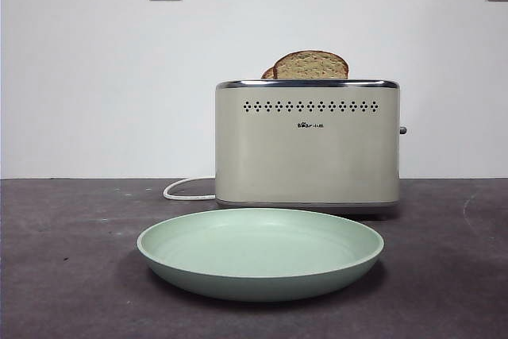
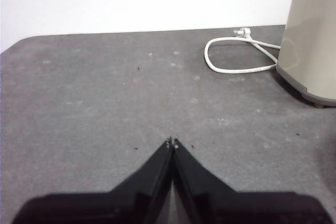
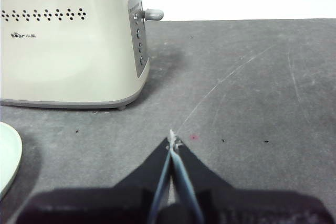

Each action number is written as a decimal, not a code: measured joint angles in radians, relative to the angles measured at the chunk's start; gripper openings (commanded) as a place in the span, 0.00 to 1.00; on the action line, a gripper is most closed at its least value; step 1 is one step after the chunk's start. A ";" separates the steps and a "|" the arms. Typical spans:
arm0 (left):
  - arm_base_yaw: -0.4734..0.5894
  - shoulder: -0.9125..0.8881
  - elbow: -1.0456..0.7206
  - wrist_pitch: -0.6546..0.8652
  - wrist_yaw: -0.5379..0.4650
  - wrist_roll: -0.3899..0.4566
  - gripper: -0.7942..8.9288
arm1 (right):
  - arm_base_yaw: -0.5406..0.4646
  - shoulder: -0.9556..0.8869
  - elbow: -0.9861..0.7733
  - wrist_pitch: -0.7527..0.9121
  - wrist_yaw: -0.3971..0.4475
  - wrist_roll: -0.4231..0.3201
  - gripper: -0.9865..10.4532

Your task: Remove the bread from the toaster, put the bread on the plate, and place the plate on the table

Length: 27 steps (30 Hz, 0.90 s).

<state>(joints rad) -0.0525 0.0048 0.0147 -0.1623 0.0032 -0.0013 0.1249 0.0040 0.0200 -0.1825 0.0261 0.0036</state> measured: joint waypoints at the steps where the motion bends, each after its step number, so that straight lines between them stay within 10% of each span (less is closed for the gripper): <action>1: 0.000 0.000 0.000 0.000 0.002 0.000 0.08 | 0.000 0.000 0.000 0.000 0.000 0.004 0.09; 12: 0.000 0.001 0.094 -0.077 0.119 -0.140 0.07 | 0.000 0.033 0.062 0.007 -0.088 0.257 0.08; 27: 0.000 0.165 0.472 -0.312 0.392 -0.227 0.07 | 0.000 0.393 0.520 -0.300 -0.381 0.241 0.08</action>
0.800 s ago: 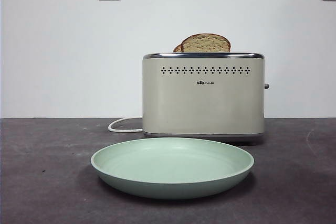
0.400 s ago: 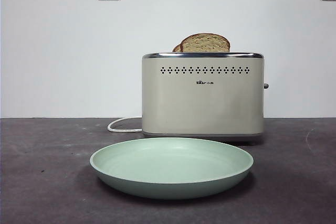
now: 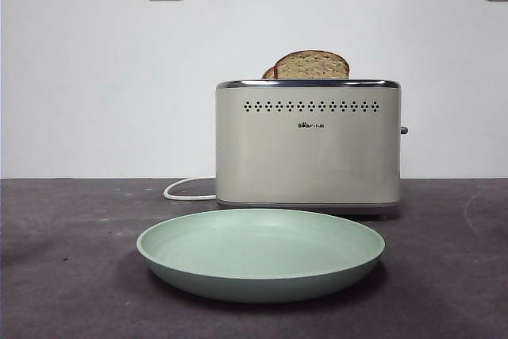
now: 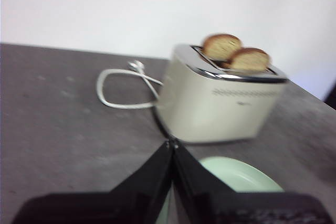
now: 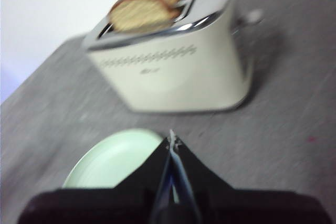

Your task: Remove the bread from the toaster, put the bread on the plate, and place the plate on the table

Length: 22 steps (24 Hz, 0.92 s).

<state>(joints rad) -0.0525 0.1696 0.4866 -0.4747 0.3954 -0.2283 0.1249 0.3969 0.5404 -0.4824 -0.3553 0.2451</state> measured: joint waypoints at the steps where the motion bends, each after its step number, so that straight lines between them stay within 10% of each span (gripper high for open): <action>1: 0.000 0.020 0.024 -0.024 0.023 0.004 0.07 | 0.000 0.025 0.035 -0.037 -0.023 -0.013 0.08; 14: 0.000 0.232 0.297 -0.360 0.245 0.116 0.07 | 0.000 0.283 0.431 -0.587 -0.064 -0.261 0.08; 22: 0.000 0.253 0.350 -0.457 0.255 0.184 0.07 | 0.000 0.304 0.449 -0.639 -0.064 -0.313 0.08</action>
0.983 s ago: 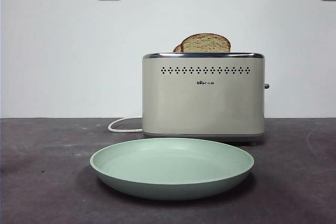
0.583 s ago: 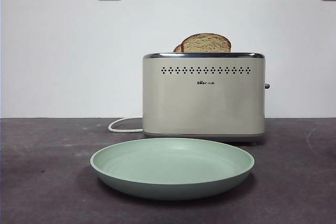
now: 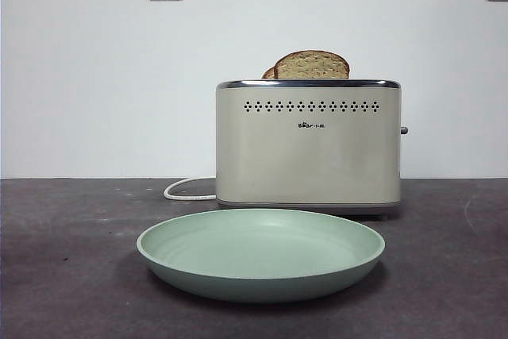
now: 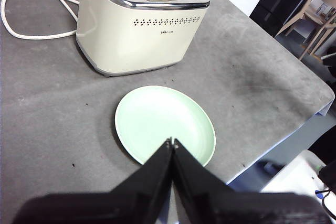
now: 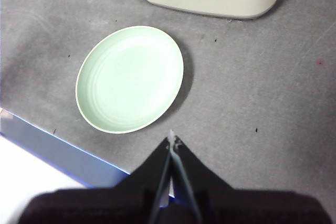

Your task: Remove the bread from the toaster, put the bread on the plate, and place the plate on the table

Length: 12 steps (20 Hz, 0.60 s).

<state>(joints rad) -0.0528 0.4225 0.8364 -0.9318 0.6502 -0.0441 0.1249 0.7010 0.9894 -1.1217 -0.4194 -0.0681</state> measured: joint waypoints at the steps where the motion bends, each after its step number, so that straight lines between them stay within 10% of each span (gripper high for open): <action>1: 0.000 0.000 0.000 0.000 0.000 0.002 0.08 | 0.000 0.000 0.000 0.000 0.000 -0.001 0.09; 4: 0.000 0.001 0.000 0.000 0.000 0.007 0.10 | 0.000 0.000 0.000 0.000 0.000 -0.003 0.12; 9: 0.000 0.001 0.000 0.000 0.000 0.008 0.65 | 0.000 0.000 0.000 0.000 0.000 -0.004 0.47; 12: 0.000 0.001 0.000 0.000 0.000 0.009 0.67 | 0.000 0.000 0.000 0.000 0.000 -0.004 0.54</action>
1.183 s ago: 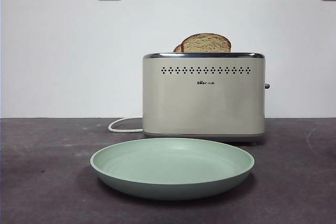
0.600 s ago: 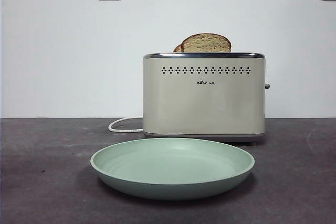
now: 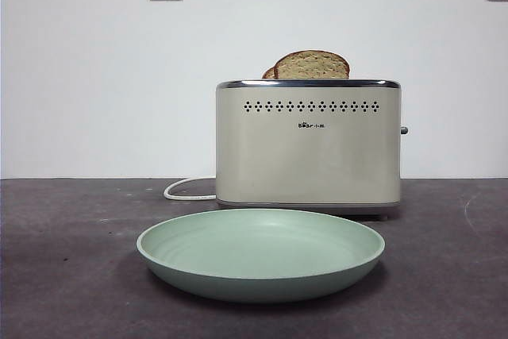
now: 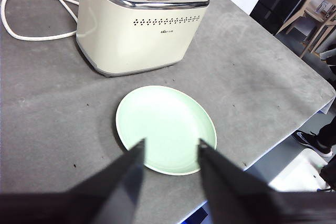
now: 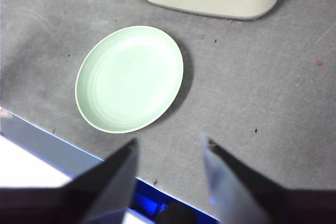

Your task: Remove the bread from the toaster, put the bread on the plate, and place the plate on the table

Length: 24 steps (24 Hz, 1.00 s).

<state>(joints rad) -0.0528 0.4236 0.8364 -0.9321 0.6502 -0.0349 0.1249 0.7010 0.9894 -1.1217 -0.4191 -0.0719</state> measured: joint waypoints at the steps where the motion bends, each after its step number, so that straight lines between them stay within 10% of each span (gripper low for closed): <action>1: 0.000 0.000 0.000 0.000 0.000 0.001 0.67 | 0.000 0.000 0.000 0.000 0.000 0.000 0.54; 24: -0.100 0.307 0.000 0.527 0.071 0.053 0.66 | 0.000 0.035 0.000 0.008 0.000 0.000 0.53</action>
<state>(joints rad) -0.1532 0.7311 0.8368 -0.4053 0.7216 0.0185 0.1249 0.7361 0.9894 -1.1133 -0.4194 -0.0715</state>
